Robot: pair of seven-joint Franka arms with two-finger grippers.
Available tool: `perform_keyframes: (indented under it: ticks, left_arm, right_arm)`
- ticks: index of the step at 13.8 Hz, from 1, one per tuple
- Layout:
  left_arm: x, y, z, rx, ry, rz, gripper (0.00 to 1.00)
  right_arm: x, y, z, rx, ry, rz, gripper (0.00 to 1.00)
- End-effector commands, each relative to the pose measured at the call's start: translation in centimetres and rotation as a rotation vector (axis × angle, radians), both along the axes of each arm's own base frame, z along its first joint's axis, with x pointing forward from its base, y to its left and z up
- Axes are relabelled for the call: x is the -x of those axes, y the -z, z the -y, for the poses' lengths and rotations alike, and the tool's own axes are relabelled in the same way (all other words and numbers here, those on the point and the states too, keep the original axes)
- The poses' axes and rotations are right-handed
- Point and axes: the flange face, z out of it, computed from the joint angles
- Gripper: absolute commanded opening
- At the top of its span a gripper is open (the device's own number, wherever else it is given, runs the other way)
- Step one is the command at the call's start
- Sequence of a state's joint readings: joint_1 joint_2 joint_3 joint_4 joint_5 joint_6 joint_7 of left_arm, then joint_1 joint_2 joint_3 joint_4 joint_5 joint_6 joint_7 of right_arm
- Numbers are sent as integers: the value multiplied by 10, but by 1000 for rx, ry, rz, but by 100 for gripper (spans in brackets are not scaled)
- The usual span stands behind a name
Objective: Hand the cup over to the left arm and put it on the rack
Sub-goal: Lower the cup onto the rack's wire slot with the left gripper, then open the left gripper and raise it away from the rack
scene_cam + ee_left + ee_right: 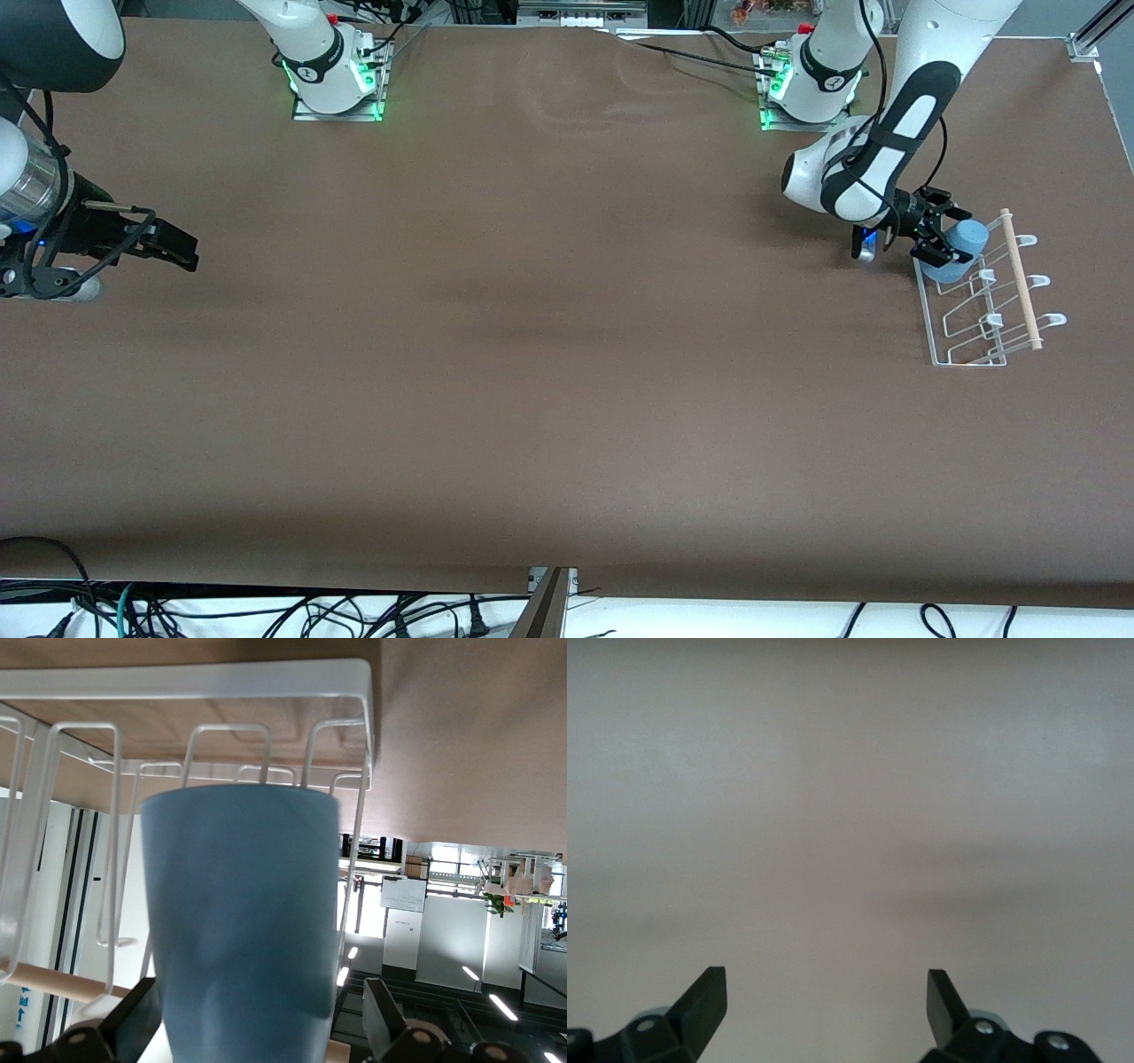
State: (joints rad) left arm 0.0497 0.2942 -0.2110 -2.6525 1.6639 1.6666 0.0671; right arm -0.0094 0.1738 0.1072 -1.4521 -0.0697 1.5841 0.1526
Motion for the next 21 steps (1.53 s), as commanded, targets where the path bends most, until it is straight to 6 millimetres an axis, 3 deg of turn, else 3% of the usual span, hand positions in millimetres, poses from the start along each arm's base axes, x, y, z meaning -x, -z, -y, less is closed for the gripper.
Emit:
perform_keyframes:
  ticks: [1, 9, 12, 15, 18, 21]
  left_arm:
    - [-13, -26, -3, -7, 18, 67, 100]
    - [-53, -109, 2, -11, -32, 213, 100]
    - [-70, -127, 18, 125, -228, 279, 100]
    - [-92, -154, 48, 334, -471, 355, 100]
    - [-122, -197, 74, 572, -709, 435, 100]
    - [-148, -240, 92, 745, -832, 499, 100]
  right_arm:
    - [1, -6, 2, 10, -11, 1, 100]
    - [1, -6, 2, 10, -13, 1, 100]
    - [1, -6, 2, 10, -13, 1, 100]
    - [1, -6, 2, 10, -13, 1, 100]
    - [1, -6, 4, 9, -25, 2, 100]
    - [1, -6, 4, 9, -30, 1, 100]
